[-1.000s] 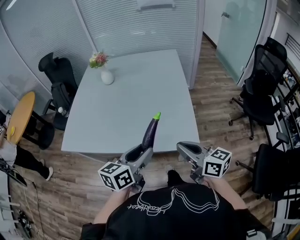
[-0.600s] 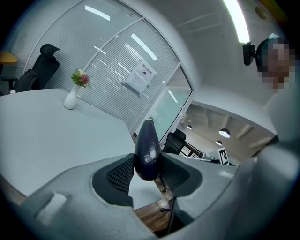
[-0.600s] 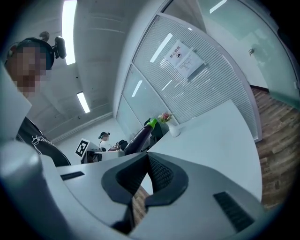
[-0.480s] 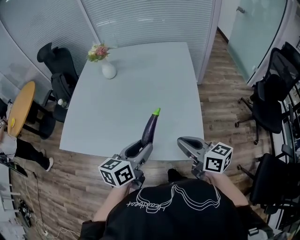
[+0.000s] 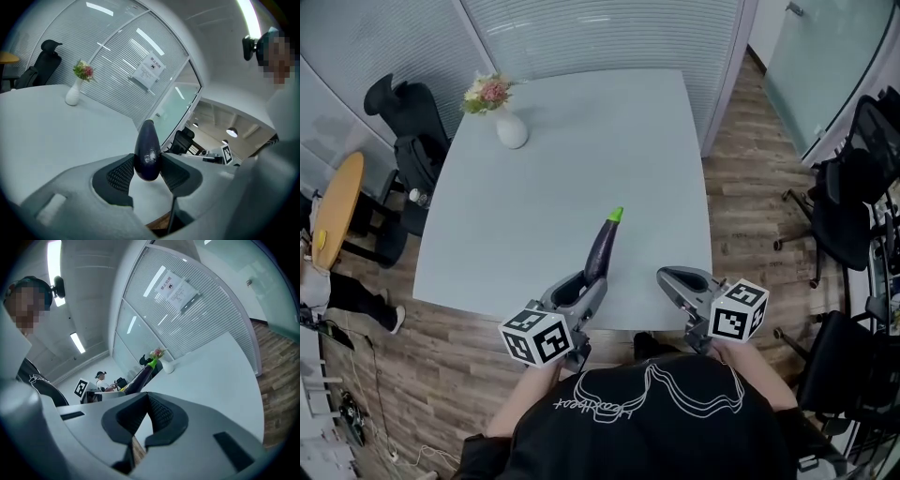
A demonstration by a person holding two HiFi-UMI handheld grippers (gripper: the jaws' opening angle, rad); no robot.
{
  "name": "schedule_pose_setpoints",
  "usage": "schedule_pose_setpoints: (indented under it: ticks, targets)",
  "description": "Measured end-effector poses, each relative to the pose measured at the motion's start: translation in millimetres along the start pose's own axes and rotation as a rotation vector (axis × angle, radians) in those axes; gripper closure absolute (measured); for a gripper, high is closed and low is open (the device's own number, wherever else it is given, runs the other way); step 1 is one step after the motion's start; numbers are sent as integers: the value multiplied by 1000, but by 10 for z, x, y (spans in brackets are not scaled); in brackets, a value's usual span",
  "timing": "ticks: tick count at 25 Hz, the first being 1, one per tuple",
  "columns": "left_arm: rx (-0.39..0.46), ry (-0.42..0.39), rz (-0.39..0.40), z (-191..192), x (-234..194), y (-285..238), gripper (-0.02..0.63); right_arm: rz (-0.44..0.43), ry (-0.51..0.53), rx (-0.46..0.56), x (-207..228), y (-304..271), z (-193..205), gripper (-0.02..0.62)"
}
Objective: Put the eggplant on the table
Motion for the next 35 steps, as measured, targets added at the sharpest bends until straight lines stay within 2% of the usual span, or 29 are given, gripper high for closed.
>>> schedule_pose_setpoints:
  ticks: [9, 15, 27, 35]
  targets:
    - [-57, 28, -24, 149, -306, -304, 419, 37, -45, -31, 265, -78, 98, 588]
    - [-136, -22, -84, 355, -592, -449, 417, 67, -65, -45, 411, -97, 148, 588]
    - [-251, 10, -143, 864, -1038, -725, 417, 136, -124, -74, 728, 25, 330, 588]
    - [-313, -4, -177, 1071, -1191, -771, 417, 168, -156, -67, 829, 98, 389, 588]
Point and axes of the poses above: the fingertips, and each gripper's own axes: y backward along the fingers, x to its right, z out of its underside, the point moved 1 cm from there along y, backward along the fingers, and after that the axes turned 10 degrees about z, right-handed, at the moved point
